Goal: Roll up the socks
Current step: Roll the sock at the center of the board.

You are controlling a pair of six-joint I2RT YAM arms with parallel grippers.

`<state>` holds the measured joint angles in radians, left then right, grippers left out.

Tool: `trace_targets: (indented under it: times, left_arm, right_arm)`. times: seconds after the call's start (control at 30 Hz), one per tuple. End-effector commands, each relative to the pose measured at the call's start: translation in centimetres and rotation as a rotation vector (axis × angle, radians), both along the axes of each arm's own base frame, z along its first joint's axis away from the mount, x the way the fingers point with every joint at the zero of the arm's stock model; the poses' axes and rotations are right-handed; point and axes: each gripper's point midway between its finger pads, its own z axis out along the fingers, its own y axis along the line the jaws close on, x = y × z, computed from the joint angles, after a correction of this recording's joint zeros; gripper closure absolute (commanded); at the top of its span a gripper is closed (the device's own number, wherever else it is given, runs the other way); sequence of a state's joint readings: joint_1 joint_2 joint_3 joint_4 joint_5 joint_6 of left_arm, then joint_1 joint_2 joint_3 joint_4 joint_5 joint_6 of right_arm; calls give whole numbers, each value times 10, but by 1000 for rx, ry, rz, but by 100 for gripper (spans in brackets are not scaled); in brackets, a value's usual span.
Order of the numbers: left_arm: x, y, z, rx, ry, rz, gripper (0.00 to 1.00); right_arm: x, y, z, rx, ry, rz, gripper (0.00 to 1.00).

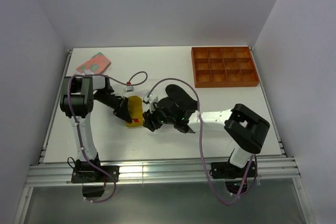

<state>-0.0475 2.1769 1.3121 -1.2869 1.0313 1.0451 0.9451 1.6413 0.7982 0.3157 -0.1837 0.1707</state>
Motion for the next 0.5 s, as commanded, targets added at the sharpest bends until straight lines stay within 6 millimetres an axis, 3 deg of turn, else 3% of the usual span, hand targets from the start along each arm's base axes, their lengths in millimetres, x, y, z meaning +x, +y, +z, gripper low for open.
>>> trace_targets:
  times: [0.0, 0.23, 0.47]
  left_arm:
    - [-4, -3, 12, -21, 51, 0, 100]
    - [-19, -1, 4, -1, 98, -23, 100]
    - [-23, -1, 3, 7, 105, -31, 100]
  right_arm:
    - [17, 34, 29, 18, -194, 11, 43]
    - [-3, 69, 24, -78, -319, 94, 40]
    - [-19, 79, 7, -148, -363, 143, 39]
